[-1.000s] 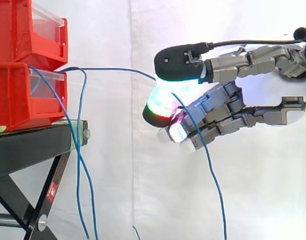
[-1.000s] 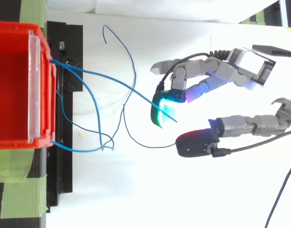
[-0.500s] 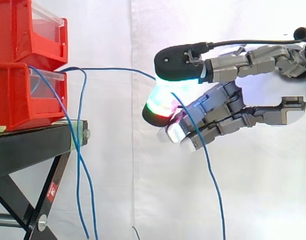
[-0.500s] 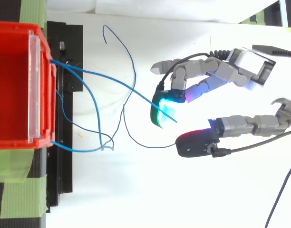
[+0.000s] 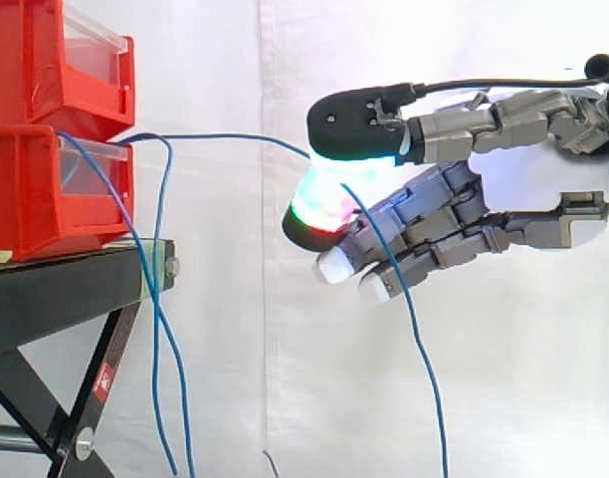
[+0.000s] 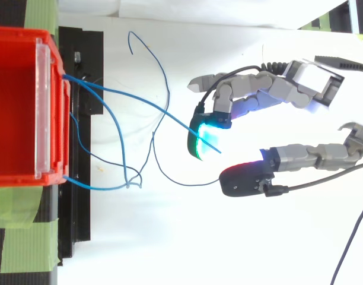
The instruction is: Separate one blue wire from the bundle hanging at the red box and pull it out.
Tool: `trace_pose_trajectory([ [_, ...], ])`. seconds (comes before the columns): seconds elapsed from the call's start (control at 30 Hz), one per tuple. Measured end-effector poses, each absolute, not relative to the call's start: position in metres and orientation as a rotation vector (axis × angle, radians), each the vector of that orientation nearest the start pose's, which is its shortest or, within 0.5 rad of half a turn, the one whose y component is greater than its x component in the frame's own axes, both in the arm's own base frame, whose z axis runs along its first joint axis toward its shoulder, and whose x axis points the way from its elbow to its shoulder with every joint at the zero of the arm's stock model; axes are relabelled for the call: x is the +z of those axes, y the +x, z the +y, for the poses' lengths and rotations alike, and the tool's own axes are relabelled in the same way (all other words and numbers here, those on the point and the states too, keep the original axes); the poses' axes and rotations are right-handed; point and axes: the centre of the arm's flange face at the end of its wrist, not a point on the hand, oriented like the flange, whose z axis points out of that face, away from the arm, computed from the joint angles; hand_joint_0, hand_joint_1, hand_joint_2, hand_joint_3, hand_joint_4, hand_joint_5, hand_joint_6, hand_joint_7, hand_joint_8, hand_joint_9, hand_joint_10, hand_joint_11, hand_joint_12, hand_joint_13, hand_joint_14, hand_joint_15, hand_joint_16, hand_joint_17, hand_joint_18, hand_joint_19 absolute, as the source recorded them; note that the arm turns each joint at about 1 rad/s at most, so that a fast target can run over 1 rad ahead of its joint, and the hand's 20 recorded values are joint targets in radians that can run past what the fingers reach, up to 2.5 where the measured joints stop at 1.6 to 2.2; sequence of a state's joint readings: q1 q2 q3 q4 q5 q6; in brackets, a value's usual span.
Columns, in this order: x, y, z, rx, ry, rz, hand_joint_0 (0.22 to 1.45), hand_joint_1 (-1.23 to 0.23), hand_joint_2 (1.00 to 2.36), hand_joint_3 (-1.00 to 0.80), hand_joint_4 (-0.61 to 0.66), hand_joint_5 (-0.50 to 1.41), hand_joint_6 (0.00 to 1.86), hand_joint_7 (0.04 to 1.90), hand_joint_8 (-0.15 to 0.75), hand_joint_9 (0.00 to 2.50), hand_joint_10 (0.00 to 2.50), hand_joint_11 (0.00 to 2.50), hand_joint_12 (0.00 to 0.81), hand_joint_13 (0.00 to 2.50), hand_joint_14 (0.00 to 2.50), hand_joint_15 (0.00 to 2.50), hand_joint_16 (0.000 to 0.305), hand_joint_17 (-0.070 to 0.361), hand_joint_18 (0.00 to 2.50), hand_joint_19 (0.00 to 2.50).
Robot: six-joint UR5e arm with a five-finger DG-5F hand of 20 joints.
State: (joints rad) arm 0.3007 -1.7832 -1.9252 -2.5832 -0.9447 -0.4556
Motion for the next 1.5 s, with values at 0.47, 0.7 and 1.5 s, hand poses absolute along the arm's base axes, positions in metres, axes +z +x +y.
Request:
trace_pose_trajectory([
  [0.47, 0.2669, 0.5347, -0.0349, 0.612, 1.060, 1.214, 0.63, -0.69, 1.03, -0.08, 0.09, -0.14, 0.75, 1.23, 0.279, 0.64, 0.02, 0.63, 0.358, 0.23, 0.01, 0.30, 0.049, 0.109, 0.29, 0.58],
  [0.7, 0.2669, 0.5347, -0.0349, 0.612, 1.060, 1.214, 0.63, -0.69, 1.03, -0.08, 0.09, -0.14, 0.74, 1.24, 0.276, 0.63, 0.02, 0.61, 0.358, 0.23, 0.01, 0.30, 0.048, 0.109, 0.29, 0.58],
  [1.5, 0.2669, 0.5347, -0.0349, 0.612, 1.060, 1.214, 0.63, -0.68, 1.03, -0.09, 0.09, -0.14, 0.75, 1.23, 0.272, 0.60, 0.01, 0.60, 0.357, 0.22, 0.01, 0.30, 0.048, 0.108, 0.29, 0.58],
])
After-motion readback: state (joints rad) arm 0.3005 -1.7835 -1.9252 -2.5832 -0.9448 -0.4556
